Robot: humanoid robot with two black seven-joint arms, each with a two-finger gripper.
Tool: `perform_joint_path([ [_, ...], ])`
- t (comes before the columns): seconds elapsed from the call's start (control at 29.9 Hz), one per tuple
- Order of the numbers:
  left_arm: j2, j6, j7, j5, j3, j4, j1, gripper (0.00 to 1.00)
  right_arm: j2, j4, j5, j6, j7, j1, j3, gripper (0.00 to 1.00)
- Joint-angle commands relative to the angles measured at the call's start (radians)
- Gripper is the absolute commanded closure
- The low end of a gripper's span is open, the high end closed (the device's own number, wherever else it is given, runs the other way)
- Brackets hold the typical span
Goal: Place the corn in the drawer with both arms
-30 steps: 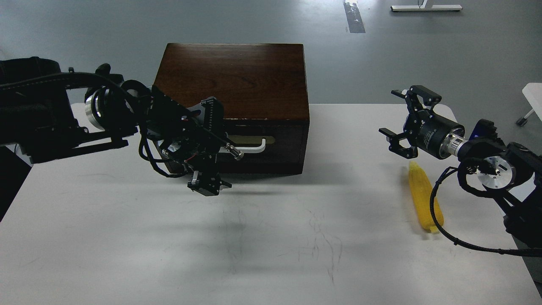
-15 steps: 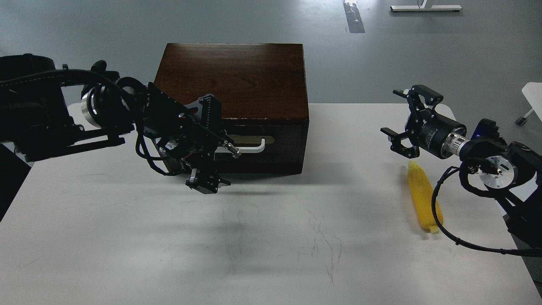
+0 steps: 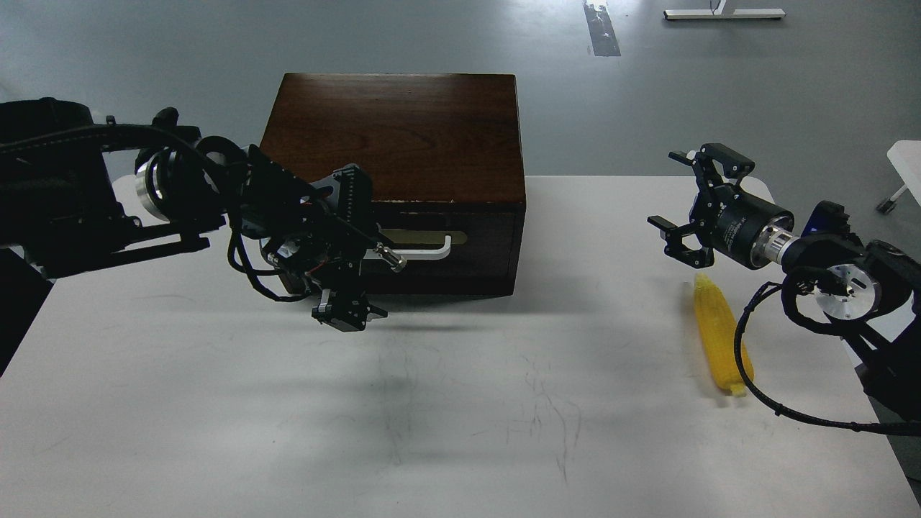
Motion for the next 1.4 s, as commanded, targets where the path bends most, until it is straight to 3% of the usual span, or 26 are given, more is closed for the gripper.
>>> perform_joint_path([
  [0.0,0.000,0.000,0.000,0.000,0.002,-0.002,-0.001,0.02,0.000,0.000,0.000,0.000,0.000,0.000,0.001,0.00],
  [1.37,-0.023,0.000,0.000,0.000,0.008,0.010,0.013,0.02,-0.002,-0.002,0.000,0.000,0.000,0.000,0.005,0.00],
])
